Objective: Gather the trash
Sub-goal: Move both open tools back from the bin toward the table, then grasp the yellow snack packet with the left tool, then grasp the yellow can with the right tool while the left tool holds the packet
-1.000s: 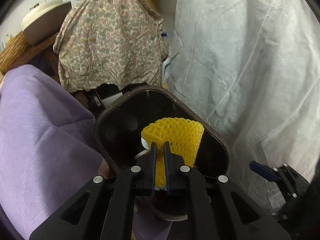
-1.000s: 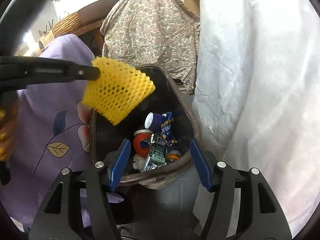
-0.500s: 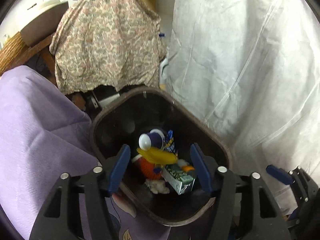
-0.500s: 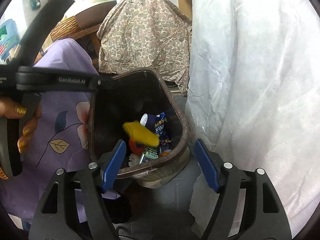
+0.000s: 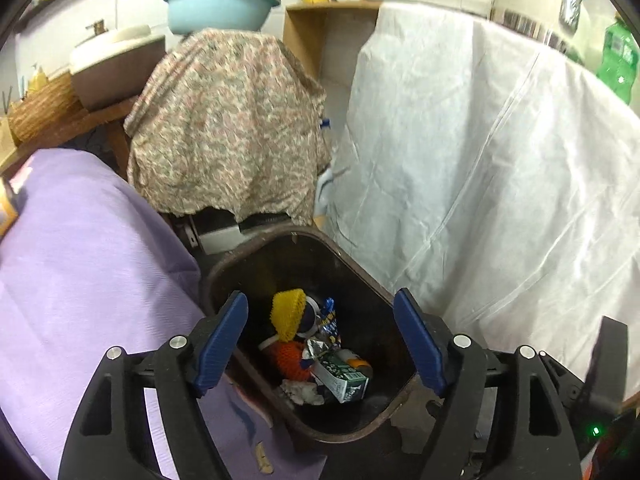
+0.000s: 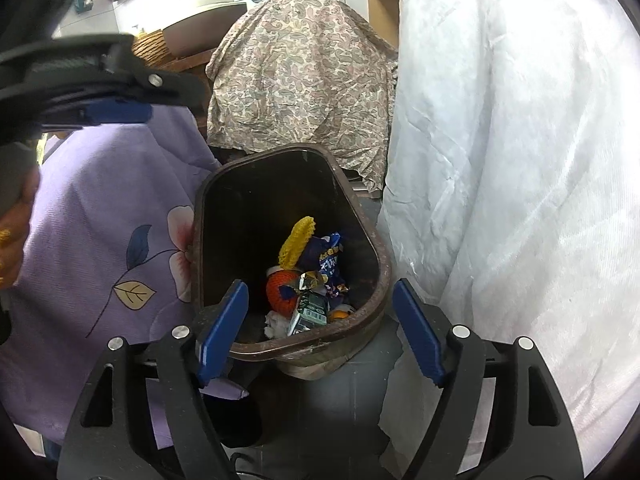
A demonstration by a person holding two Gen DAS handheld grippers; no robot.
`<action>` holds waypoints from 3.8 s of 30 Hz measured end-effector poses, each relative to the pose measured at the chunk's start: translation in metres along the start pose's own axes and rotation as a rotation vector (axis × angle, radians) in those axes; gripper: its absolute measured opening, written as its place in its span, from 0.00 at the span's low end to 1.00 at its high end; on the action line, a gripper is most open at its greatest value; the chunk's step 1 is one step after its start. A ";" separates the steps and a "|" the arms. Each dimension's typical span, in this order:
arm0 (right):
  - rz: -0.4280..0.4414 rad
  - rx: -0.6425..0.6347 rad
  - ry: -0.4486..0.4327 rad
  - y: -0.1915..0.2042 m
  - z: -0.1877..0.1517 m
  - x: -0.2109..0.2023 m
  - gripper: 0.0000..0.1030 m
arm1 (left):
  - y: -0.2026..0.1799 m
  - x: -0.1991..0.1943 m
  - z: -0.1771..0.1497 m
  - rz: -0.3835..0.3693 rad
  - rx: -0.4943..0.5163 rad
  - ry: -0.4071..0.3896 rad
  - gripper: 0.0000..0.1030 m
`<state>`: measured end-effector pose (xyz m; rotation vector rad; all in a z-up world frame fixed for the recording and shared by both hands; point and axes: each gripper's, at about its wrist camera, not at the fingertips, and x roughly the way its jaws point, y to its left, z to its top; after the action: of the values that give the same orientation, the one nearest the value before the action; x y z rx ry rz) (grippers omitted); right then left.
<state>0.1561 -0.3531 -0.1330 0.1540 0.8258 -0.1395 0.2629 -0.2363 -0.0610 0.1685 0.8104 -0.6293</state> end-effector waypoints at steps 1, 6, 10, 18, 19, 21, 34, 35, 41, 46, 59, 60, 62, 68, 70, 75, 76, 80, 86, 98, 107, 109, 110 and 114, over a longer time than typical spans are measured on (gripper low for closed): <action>0.001 -0.005 -0.004 0.001 0.002 -0.001 0.73 | 0.002 -0.007 -0.001 0.011 0.003 -0.017 0.74; 0.015 -0.033 -0.032 0.015 0.011 -0.008 0.77 | 0.026 -0.043 -0.004 0.084 -0.010 -0.100 0.77; 0.032 -0.058 -0.046 0.029 0.019 -0.011 0.77 | 0.053 -0.070 -0.009 0.180 -0.031 -0.161 0.79; 0.081 -0.118 -0.085 0.064 0.032 -0.019 0.79 | 0.110 -0.106 -0.030 0.388 -0.084 -0.201 0.84; 0.089 -0.125 -0.091 0.069 0.034 -0.020 0.82 | 0.119 -0.108 -0.033 0.415 -0.092 -0.196 0.84; 0.105 -0.138 -0.103 0.078 0.037 -0.024 0.82 | 0.138 -0.111 -0.036 0.466 -0.116 -0.188 0.84; 0.274 -0.241 -0.160 0.144 0.067 -0.051 0.83 | 0.271 -0.075 -0.012 0.734 -0.300 -0.066 0.84; 0.284 -0.252 -0.162 0.148 0.069 -0.052 0.83 | 0.274 -0.070 -0.011 0.749 -0.298 -0.056 0.84; 0.326 -0.313 -0.160 0.177 0.073 -0.055 0.83 | 0.294 -0.044 -0.002 0.764 -0.304 0.062 0.70; 0.357 -0.371 -0.160 0.200 0.075 -0.056 0.83 | 0.313 -0.049 -0.001 0.781 -0.341 0.076 0.57; 0.497 -0.492 -0.160 0.237 0.097 -0.044 0.83 | 0.303 -0.162 -0.042 0.674 -0.484 -0.196 0.04; 0.532 -0.526 -0.146 0.245 0.101 -0.040 0.83 | 0.299 -0.172 -0.047 0.663 -0.492 -0.219 0.04; 0.564 -0.574 -0.135 0.260 0.107 -0.034 0.83 | 0.292 -0.189 -0.058 0.658 -0.498 -0.270 0.04; 0.577 -0.777 -0.086 0.322 0.137 0.001 0.83 | 0.288 -0.208 -0.078 0.623 -0.498 -0.345 0.04; 0.528 -0.906 -0.091 0.348 0.147 0.014 0.83 | 0.290 -0.212 -0.081 0.619 -0.501 -0.368 0.04; 0.491 -1.235 -0.118 0.402 0.173 0.043 0.83 | 0.292 -0.223 -0.088 0.589 -0.501 -0.401 0.04; 0.476 -1.295 -0.125 0.413 0.179 0.049 0.83 | 0.293 -0.224 -0.089 0.601 -0.498 -0.406 0.04; 0.438 -1.450 -0.119 0.448 0.203 0.071 0.83 | 0.300 -0.225 -0.093 0.563 -0.537 -0.402 0.04; 0.354 -1.683 -0.099 0.492 0.224 0.112 0.83 | 0.296 -0.225 -0.094 0.566 -0.518 -0.397 0.04; 0.382 -1.863 0.052 0.521 0.229 0.156 0.69 | 0.296 -0.224 -0.097 0.538 -0.519 -0.395 0.04; 0.364 -1.618 0.001 0.502 0.229 0.132 0.68 | 0.295 -0.222 -0.097 0.540 -0.525 -0.391 0.04; 0.378 -1.487 -0.045 0.487 0.237 0.115 0.67 | 0.294 -0.222 -0.097 0.545 -0.526 -0.399 0.04; 0.400 -1.429 -0.060 0.477 0.240 0.106 0.66 | 0.293 -0.222 -0.097 0.546 -0.524 -0.402 0.04; 0.494 -1.208 -0.101 0.427 0.244 0.059 0.65 | 0.291 -0.221 -0.098 0.546 -0.521 -0.410 0.04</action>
<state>0.4494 0.0154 0.0212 -0.7805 0.6347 0.8093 0.2575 0.1366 0.0041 -0.2088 0.4742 0.0771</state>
